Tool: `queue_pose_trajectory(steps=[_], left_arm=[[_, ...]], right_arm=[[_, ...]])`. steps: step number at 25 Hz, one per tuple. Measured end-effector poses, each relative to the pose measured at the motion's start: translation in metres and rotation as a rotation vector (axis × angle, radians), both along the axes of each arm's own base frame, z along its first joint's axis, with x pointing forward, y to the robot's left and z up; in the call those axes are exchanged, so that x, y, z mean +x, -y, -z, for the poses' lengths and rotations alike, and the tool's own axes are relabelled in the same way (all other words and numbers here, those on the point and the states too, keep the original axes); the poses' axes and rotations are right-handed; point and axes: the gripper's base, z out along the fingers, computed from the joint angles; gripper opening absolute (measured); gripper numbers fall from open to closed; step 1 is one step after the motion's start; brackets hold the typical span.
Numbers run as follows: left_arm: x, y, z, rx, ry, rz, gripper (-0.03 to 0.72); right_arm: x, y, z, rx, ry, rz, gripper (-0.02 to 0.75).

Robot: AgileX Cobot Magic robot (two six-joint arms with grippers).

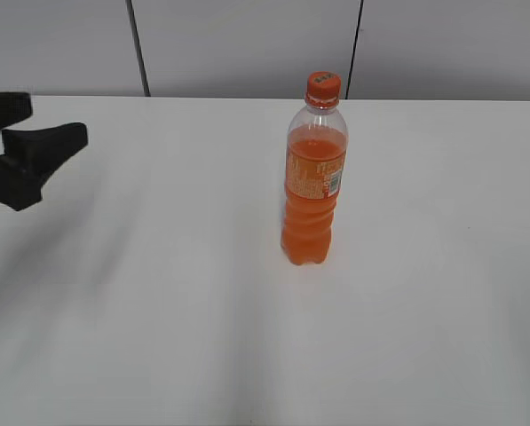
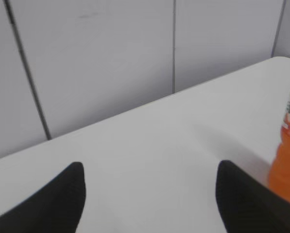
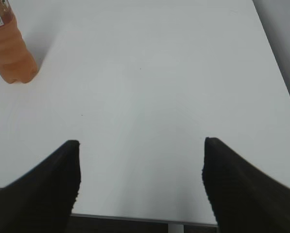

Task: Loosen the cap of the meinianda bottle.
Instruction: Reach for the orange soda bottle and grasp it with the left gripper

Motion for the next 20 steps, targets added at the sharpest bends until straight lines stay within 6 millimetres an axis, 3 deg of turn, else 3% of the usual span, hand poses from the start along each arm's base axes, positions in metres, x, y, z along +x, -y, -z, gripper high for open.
queue_pose_trajectory(steps=[10, 13, 20], left_arm=[[0.045, 0.027, 0.029, 0.007, -0.096, 0.397, 0.509], [0.055, 0.033, 0.044, 0.027, -0.136, 0.468, 0.509], [0.066, 0.064, 0.056, 0.091, -0.165, 0.572, 0.541]], right_arm=[[0.0, -0.001, 0.0, 0.006, 0.0, -0.004, 0.587], [0.0, -0.001, 0.0, 0.007, 0.0, -0.004, 0.587], [0.0, -0.001, 0.0, 0.009, 0.0, -0.005, 0.587]])
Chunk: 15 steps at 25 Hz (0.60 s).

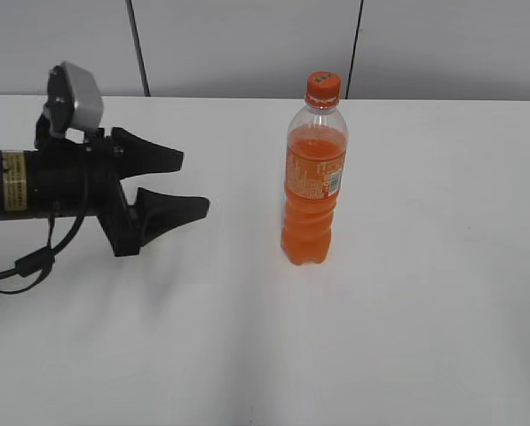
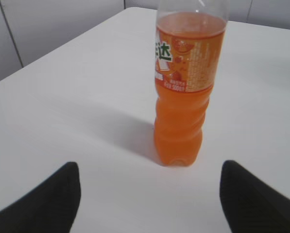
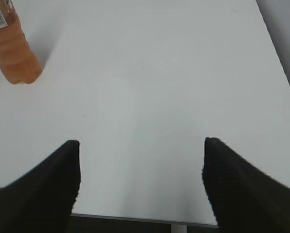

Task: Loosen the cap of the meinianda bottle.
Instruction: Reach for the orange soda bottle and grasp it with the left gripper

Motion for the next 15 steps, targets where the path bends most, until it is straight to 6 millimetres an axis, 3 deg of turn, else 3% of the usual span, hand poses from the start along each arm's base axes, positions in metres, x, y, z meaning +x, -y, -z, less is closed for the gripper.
queue_pose_trajectory(steps=[15], left_arm=[[0.029, 0.073, 0.038, 0.0, -0.104, 0.152, 0.612]], right_arm=[[0.0, 0.0, 0.0, 0.001, 0.0, 0.0, 0.587]])
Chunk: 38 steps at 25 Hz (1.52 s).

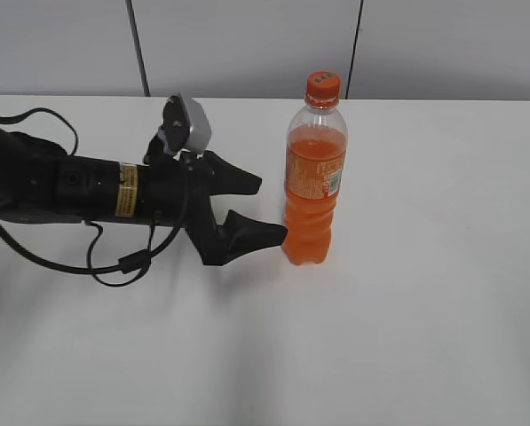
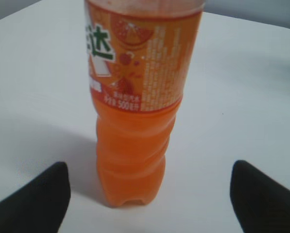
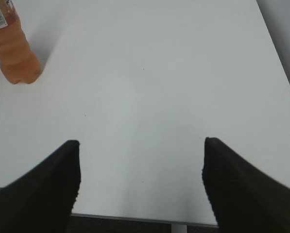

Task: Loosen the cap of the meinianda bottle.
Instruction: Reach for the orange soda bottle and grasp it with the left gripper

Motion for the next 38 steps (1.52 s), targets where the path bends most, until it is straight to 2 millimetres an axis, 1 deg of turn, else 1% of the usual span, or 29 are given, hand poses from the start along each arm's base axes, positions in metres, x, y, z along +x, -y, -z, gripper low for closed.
queue_pose_trajectory(steps=[4, 7, 10, 15, 18, 25, 31, 34, 38], left_arm=[[0.012, 0.016, 0.007, 0.017, -0.002, 0.009, 0.613], [0.02, 0.02, 0.014, 0.017, -0.01, 0.006, 0.614], [0.026, 0.027, 0.016, 0.012, -0.003, 0.015, 0.614], [0.029, 0.046, 0.017, -0.001, 0.006, 0.049, 0.613], [0.028, 0.053, 0.016, 0.01, 0.016, 0.056, 0.608], [0.032, 0.055, 0.015, 0.007, 0.008, 0.009, 0.594], [0.032, 0.055, 0.015, 0.006, 0.007, 0.005, 0.581], [0.032, 0.055, 0.015, 0.005, 0.007, 0.005, 0.545], [0.032, 0.055, 0.015, 0.003, 0.008, 0.012, 0.447]], right_arm=[[0.0, 0.0, 0.0, 0.0, 0.0, 0.0, 0.587], [0.0, 0.0, 0.0, 0.002, 0.0, -0.001, 0.587], [0.0, 0.0, 0.0, 0.003, 0.0, -0.002, 0.587], [0.0, 0.0, 0.0, 0.003, 0.0, -0.002, 0.587], [0.0, 0.0, 0.0, 0.003, 0.0, -0.002, 0.587], [0.0, 0.0, 0.0, 0.003, 0.0, -0.002, 0.587], [0.0, 0.0, 0.0, 0.003, 0.0, -0.002, 0.587], [0.0, 0.0, 0.0, 0.003, 0.0, -0.002, 0.587], [0.0, 0.0, 0.0, 0.003, 0.0, -0.002, 0.587]])
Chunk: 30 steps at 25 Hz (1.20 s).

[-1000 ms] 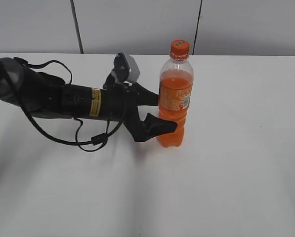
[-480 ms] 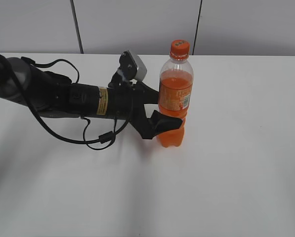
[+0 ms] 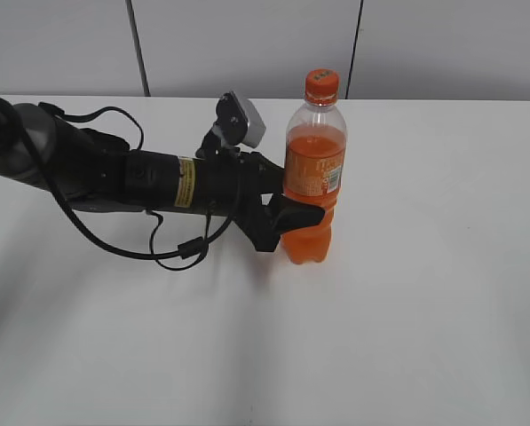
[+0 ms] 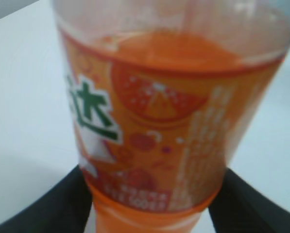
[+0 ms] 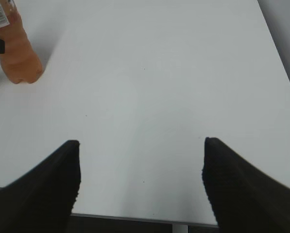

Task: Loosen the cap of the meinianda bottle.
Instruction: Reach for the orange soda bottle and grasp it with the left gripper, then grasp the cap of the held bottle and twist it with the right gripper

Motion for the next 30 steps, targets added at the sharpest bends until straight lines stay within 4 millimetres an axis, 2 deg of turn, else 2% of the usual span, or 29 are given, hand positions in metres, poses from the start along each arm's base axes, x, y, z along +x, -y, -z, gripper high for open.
queue_pose_trajectory(steps=[2, 9, 12, 16, 20, 26, 30], left_arm=[[0.0, 0.0, 0.0, 0.0, 0.0, 0.001, 0.406], [0.0, 0.0, 0.0, -0.001, 0.001, 0.001, 0.405], [0.0, 0.0, 0.0, -0.001, 0.001, 0.001, 0.405], [0.0, 0.0, 0.0, -0.001, 0.001, 0.001, 0.405], [0.0, 0.0, 0.0, -0.001, 0.001, 0.001, 0.405], [0.0, 0.0, 0.0, -0.001, 0.001, 0.001, 0.405], [0.0, 0.0, 0.0, -0.002, 0.001, 0.002, 0.405]], right_arm=[[0.0, 0.0, 0.0, 0.0, 0.0, 0.0, 0.587], [-0.001, 0.0, -0.001, 0.0, 0.001, 0.0, 0.587], [-0.001, 0.0, -0.011, 0.026, -0.004, 0.013, 0.587], [0.012, 0.0, -0.031, 0.053, -0.093, 0.029, 0.575], [0.037, -0.001, -0.056, 0.056, -0.181, 0.035, 0.519], [0.087, -0.001, -0.085, 0.052, -0.31, 0.038, 0.402], [0.127, -0.002, -0.09, 0.037, -0.459, 0.028, 0.372]])
